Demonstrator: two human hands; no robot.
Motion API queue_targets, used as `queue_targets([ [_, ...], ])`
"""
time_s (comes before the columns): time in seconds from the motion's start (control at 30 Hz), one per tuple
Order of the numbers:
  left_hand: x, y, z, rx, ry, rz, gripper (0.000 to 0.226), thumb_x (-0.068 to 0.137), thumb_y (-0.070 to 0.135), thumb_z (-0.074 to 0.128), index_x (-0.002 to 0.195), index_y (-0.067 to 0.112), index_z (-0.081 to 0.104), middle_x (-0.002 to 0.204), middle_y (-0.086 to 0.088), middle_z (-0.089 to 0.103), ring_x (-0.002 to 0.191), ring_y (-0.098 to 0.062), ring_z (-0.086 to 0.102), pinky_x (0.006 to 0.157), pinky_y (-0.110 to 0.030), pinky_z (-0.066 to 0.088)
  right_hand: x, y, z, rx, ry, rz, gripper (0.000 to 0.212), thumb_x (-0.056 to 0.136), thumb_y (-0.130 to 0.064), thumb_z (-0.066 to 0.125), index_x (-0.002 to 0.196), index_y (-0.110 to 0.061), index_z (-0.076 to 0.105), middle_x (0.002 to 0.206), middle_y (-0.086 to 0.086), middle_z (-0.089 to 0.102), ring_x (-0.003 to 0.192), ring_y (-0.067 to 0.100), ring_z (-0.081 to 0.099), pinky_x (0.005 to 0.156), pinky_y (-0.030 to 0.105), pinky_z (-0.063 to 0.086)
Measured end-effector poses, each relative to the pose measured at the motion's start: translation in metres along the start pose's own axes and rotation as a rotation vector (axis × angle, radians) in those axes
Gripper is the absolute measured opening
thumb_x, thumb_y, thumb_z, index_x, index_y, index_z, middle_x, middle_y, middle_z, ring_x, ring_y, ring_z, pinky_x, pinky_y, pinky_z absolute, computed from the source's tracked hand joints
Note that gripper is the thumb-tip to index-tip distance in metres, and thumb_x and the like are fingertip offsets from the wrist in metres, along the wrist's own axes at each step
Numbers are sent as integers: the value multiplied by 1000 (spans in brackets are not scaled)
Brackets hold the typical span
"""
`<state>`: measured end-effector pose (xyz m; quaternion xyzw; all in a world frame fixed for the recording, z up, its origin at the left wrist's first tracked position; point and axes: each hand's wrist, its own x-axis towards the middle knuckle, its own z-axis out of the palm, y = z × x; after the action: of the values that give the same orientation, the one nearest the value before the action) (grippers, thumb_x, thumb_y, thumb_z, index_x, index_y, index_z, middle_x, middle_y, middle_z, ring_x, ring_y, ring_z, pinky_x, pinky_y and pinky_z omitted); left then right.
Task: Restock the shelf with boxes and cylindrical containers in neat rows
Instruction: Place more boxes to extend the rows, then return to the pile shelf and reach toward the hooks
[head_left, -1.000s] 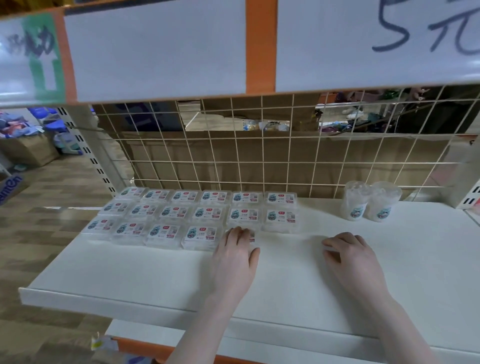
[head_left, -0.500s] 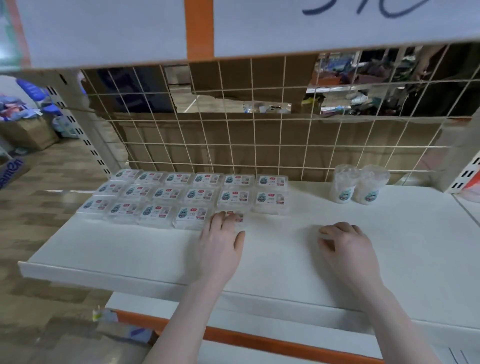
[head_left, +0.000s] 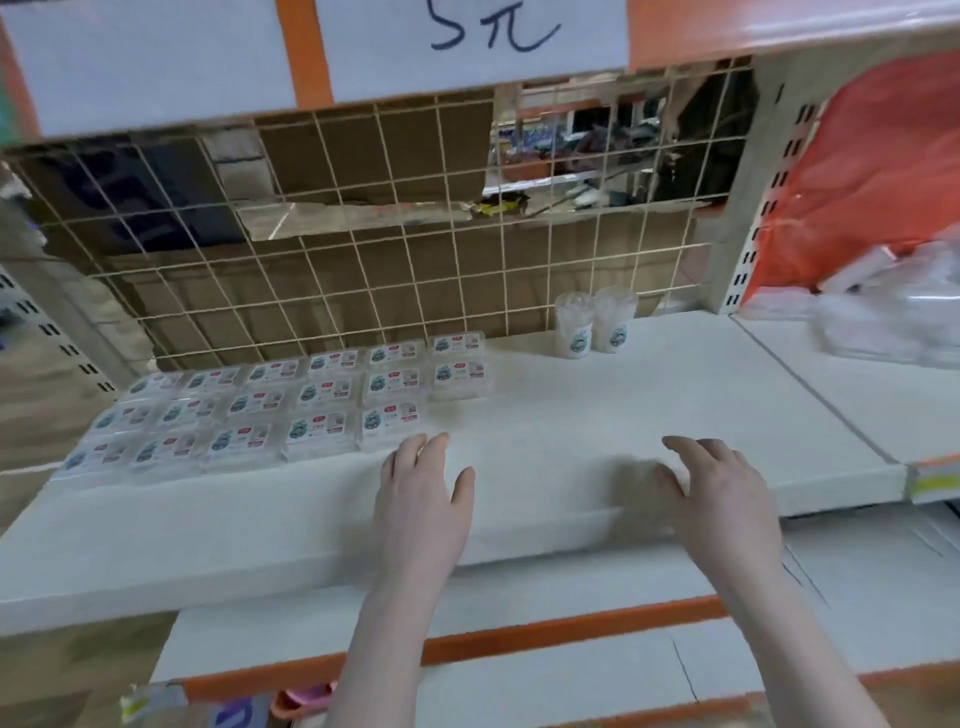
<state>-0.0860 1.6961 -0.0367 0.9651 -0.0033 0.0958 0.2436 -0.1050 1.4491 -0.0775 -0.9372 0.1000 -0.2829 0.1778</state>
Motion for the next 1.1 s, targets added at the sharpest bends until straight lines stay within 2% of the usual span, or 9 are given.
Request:
queue_targets([
  [0.23,-27,41,15,-67,-101,108,46,95,34,47,139,21,43,144,3,37,133,-16,30,108,-28,27,-35,40,-51,-145,78,62,26,71,-6,77,96,-3,69,76,17,65,68,39,60,60,42,48],
  [0.5,-37,130,41,-107,-115,242,46,96,33,47,140,20,42,145,2,37,135,-15,29,110,-27,26,-30,112,-104,-183,121,165,25,77,-10,71,101,-5,68,82,16,66,75,38,58,64,43,49],
  [0.8,-50,278,120,-158,-89,233,45,94,29,51,137,18,46,142,0,41,132,-17,33,107,-27,28,20,255,-155,-192,179,31,28,66,-6,79,92,-4,68,71,15,62,63,38,59,53,39,48],
  [0.97,-54,339,158,-161,-92,200,45,94,30,51,137,19,46,143,1,40,133,-16,32,107,-26,27,48,327,-167,-161,159,25,31,65,-6,81,94,-4,69,74,14,64,65,37,60,55,39,48],
  [1.1,-47,363,176,-153,-78,182,45,94,29,52,137,18,47,141,1,42,132,-16,34,106,-25,27,65,353,-164,-116,148,42,33,66,-5,80,96,-2,69,77,16,65,67,39,61,58,42,51],
])
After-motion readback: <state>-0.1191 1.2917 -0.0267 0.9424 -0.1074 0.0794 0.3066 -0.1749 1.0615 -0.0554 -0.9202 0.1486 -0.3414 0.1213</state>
